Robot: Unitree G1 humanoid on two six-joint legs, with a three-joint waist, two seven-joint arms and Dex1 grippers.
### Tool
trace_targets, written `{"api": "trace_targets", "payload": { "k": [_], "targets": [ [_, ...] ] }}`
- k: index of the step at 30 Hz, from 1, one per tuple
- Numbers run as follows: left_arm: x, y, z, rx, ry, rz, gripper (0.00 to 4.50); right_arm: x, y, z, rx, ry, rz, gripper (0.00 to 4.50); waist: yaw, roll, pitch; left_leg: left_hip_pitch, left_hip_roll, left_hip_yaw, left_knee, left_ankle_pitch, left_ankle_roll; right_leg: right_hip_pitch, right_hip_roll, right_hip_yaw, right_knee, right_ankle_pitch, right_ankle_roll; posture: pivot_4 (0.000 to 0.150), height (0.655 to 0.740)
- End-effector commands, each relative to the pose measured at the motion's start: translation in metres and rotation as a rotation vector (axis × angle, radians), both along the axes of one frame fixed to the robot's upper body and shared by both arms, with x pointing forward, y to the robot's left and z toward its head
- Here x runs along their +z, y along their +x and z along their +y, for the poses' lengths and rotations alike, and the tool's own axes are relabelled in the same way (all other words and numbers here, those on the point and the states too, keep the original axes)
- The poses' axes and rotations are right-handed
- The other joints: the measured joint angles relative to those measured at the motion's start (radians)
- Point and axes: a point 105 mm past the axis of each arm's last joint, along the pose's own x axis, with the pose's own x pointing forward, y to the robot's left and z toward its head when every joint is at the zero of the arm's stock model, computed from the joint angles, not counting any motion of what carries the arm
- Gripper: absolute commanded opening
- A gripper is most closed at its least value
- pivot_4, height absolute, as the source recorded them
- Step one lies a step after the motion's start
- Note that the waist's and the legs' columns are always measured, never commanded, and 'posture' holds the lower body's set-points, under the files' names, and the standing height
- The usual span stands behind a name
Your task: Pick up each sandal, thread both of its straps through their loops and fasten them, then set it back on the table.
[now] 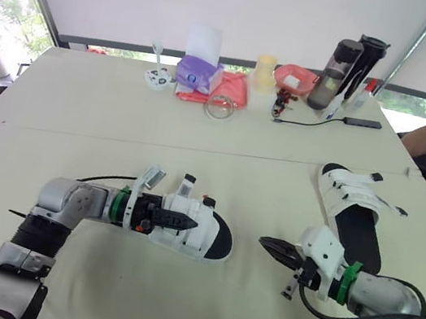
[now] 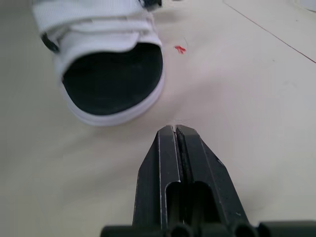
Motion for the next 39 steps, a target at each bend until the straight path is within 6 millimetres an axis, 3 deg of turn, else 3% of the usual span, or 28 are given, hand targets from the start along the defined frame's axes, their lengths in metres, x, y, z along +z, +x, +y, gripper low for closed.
{"api": "trace_targets", "payload": {
  "k": [1,3,6,10,14,18,20,26,32,38,39],
  "targets": [
    [0.014,0.005,0.0,0.016,-0.039,-0.056,0.02,0.01,-0.002,0.004,0.03,-0.006,-0.036,0.0,0.001,0.0,0.0,0.0,0.0,0.0,0.0,0.0,0.0,0.0,0.0,0.0,0.0,0.0,0.0,0.15,0.74],
    [0.016,0.007,-0.001,0.032,-0.047,-0.075,0.02,0.009,-0.001,0.004,0.031,-0.012,-0.035,0.0,0.001,0.0,0.0,0.0,0.0,0.0,0.001,0.0,0.0,0.0,0.0,0.0,0.001,0.0,0.0,0.15,0.74],
    [0.039,0.019,-0.006,0.123,-0.107,-0.151,0.02,0.009,0.0,0.003,0.026,-0.013,-0.038,0.0,0.004,0.0,0.0,0.0,0.0,0.0,0.001,0.0,0.0,0.0,0.0,0.0,0.001,0.0,0.0,0.15,0.74],
    [0.083,0.041,-0.02,0.346,-0.196,-0.344,0.02,0.014,0.008,0.0,-0.022,0.011,-0.09,0.0,0.013,-0.003,0.002,0.0,0.0,0.0,0.002,0.0,0.0,0.001,0.0,0.0,0.001,0.002,0.004,0.15,0.74],
    [0.102,0.055,-0.037,0.566,-0.216,-0.419,0.02,0.028,0.027,-0.002,-0.11,0.098,-0.172,0.0,0.025,-0.004,0.002,0.0,0.0,0.001,0.003,0.0,0.0,0.001,0.0,0.0,0.001,0.005,0.007,0.15,0.74],
    [0.103,0.07,-0.043,0.752,-0.225,-0.37,0.02,0.033,0.038,-0.002,-0.144,0.137,-0.207,0.0,0.027,-0.004,0.002,0.0,0.0,0.001,0.003,0.001,-0.001,0.001,0.001,0.001,0.001,0.005,0.008,0.15,0.74],
    [0.1,0.089,-0.038,0.947,-0.22,-0.32,0.02,0.032,0.044,0.0,-0.144,0.138,-0.218,0.0,0.026,-0.004,0.002,0.0,0.0,0.001,0.003,0.001,-0.001,0.001,0.001,0.001,0.001,0.006,0.008,0.15,0.74],
    [0.077,0.113,-0.031,1.269,-0.254,-0.06,0.02,0.028,0.051,0.004,-0.126,0.142,-0.223,0.0,0.024,-0.005,0.003,0.001,0.0,0.003,0.005,0.001,-0.001,0.002,0.003,0.001,0.002,0.007,0.008,0.15,0.74],
    [0.055,0.131,-0.046,1.358,-0.334,0.102,0.02,0.027,0.057,0.009,-0.105,0.14,-0.228,0.0,0.035,-0.005,0.003,0.0,0.0,0.003,0.009,0.0,0.0,0.003,0.003,0.001,0.002,0.008,0.009,0.15,0.74],
    [0.04,0.138,-0.058,1.322,-0.399,0.216,0.02,0.026,0.059,0.009,-0.098,0.129,-0.234,0.0,0.036,-0.005,0.003,0.0,-0.001,0.003,0.018,-0.002,0.004,0.01,0.004,0.0,-0.001,0.01,0.011,0.15,0.74],
    [0.037,0.14,-0.054,1.328,-0.402,0.224,0.45,0.025,0.059,0.009,-0.1,0.125,-0.234,0.0,0.037,-0.005,0.003,0.0,-0.001,0.003,0.019,-0.002,0.004,0.011,0.004,0.001,-0.001,0.01,0.01,0.15,0.74]
  ]
}}
